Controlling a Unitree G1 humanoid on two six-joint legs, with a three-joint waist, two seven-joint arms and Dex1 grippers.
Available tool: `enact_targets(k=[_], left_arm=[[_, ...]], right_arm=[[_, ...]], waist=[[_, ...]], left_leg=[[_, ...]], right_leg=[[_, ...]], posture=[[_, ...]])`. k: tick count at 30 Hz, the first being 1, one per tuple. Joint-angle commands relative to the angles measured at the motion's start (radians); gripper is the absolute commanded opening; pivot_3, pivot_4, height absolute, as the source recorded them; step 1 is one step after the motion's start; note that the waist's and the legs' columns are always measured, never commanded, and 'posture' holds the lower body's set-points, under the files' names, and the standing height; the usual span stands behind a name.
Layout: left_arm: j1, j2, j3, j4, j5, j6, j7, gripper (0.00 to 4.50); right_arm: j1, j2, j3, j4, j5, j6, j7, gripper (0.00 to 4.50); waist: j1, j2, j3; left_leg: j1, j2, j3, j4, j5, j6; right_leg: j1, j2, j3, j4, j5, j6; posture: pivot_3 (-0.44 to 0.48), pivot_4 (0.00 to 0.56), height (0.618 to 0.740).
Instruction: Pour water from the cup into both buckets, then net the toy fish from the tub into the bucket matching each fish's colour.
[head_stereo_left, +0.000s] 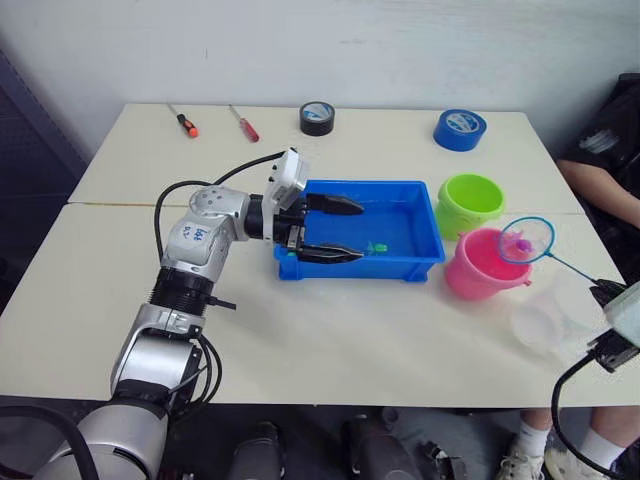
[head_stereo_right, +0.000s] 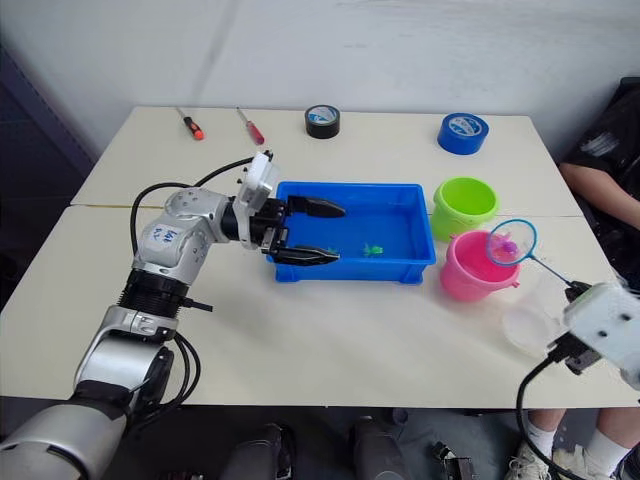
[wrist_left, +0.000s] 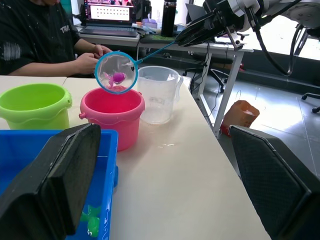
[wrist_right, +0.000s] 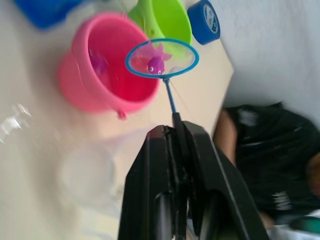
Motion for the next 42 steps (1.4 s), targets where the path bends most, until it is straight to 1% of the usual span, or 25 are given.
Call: enact_targets(k=[1,4,7,11,16,19,23,26,28,31,38,39,42], left_arm=[[-0.022,-0.003,0.010,0.004,0.009,-0.029,-0.005,4.48],[-0.024,-0.003,0.014,0.007,0.011,-0.034,-0.002,4.48],[-0.024,-0.001,0.016,0.013,0.015,-0.039,0.003,4.48],[-0.024,0.002,0.016,0.024,0.024,-0.048,0.008,4.48],[-0.024,0.002,0.020,0.027,0.029,-0.047,0.014,4.48],[-0.024,0.003,0.022,0.030,0.031,-0.048,0.019,4.48],[-0.028,0.005,0.025,0.033,0.034,-0.050,0.028,4.48],[-0.027,0.007,0.027,0.035,0.036,-0.051,0.033,4.48],[-0.026,0.007,0.027,0.035,0.037,-0.053,0.034,4.48],[-0.025,0.010,0.025,0.035,0.041,-0.060,0.035,4.48],[-0.014,0.016,0.023,0.031,0.045,-0.066,0.039,4.48],[-0.013,0.018,0.023,0.030,0.046,-0.065,0.040,4.48],[-0.013,0.031,0.019,0.040,0.067,-0.079,0.043,4.48]], right_arm=[[0.024,-0.032,0.003,0.050,-0.157,-0.174,-0.021,0.00],[0.026,-0.092,-0.005,0.128,-0.289,-0.331,-0.047,0.00],[-0.007,-0.119,-0.012,0.187,-0.327,-0.416,-0.064,0.00],[-0.038,-0.143,-0.031,0.219,-0.392,-0.513,-0.069,0.00],[-0.052,-0.132,-0.009,0.242,-0.377,-0.572,-0.046,0.00],[-0.089,-0.133,-0.019,0.259,-0.395,-0.575,-0.063,0.00],[-0.104,-0.118,-0.020,0.265,-0.402,-0.574,-0.051,0.00],[-0.075,-0.099,0.026,0.235,-0.388,-0.608,-0.032,0.00],[-0.087,-0.089,0.030,0.228,-0.389,-0.600,-0.036,0.00],[-0.143,-0.109,-0.003,0.275,-0.396,-0.556,-0.043,0.00],[-0.156,-0.091,-0.004,0.276,-0.353,-0.557,-0.024,0.00],[-0.168,-0.082,0.000,0.268,-0.321,-0.531,-0.016,0.00],[-0.288,-0.045,0.052,0.218,-0.073,-0.291,0.045,0.00]], waist=[[0.001,0.000,0.000],[0.004,0.000,0.000],[0.007,0.000,0.000],[0.011,0.000,0.000],[0.012,0.000,0.000],[0.011,0.000,0.000],[0.012,0.000,0.000],[0.012,0.000,0.000],[0.011,0.000,0.000],[0.010,0.000,0.000],[0.009,0.000,0.000],[0.009,0.000,0.000],[0.003,0.000,0.000]], left_leg=[[0.000,0.000,0.000,0.000,0.000,0.000],[0.000,0.000,0.000,0.000,0.000,0.000],[0.000,0.000,0.001,0.000,0.000,0.000],[0.000,0.000,0.001,0.000,0.000,0.000],[0.000,0.000,0.001,0.000,0.000,0.000],[0.000,0.000,0.002,0.001,0.000,0.000],[0.002,0.001,0.002,0.000,0.000,0.000],[0.002,0.001,0.002,0.000,0.000,0.000],[0.002,0.001,0.002,0.000,0.000,0.000],[0.004,0.000,0.006,0.000,0.000,0.000],[0.014,0.001,0.010,-0.002,-0.001,0.000],[0.015,0.001,0.011,-0.002,-0.001,0.000],[0.016,0.002,0.010,-0.002,-0.001,0.000]], right_leg=[[0.000,0.000,0.000,0.000,0.000,0.000],[0.000,0.000,0.000,0.000,0.000,0.000],[0.000,0.000,0.001,-0.001,0.000,0.001],[0.000,0.000,0.001,0.000,0.000,0.001],[0.000,0.000,0.001,0.000,0.000,0.001],[0.000,-0.001,0.001,0.000,0.001,0.001],[0.000,-0.001,0.001,0.001,0.001,0.001],[0.000,-0.001,0.001,0.001,0.001,0.001],[0.000,-0.001,0.001,0.001,0.001,0.001],[0.000,-0.001,0.001,0.002,0.001,0.001],[0.008,-0.001,0.002,0.000,0.001,0.001],[0.009,0.000,0.002,0.000,0.001,0.001],[0.011,0.000,0.002,-0.001,0.001,0.001]], posture=[[0.000,0.150,0.740],[0.000,0.150,0.740],[0.000,0.150,0.740],[0.000,0.150,0.740],[0.000,0.150,0.740],[0.000,0.150,0.740],[0.000,0.150,0.740],[0.000,0.150,0.740],[0.000,0.150,0.740],[0.000,0.150,0.740],[0.000,0.150,0.740],[0.000,0.150,0.740],[0.000,0.150,0.740]])
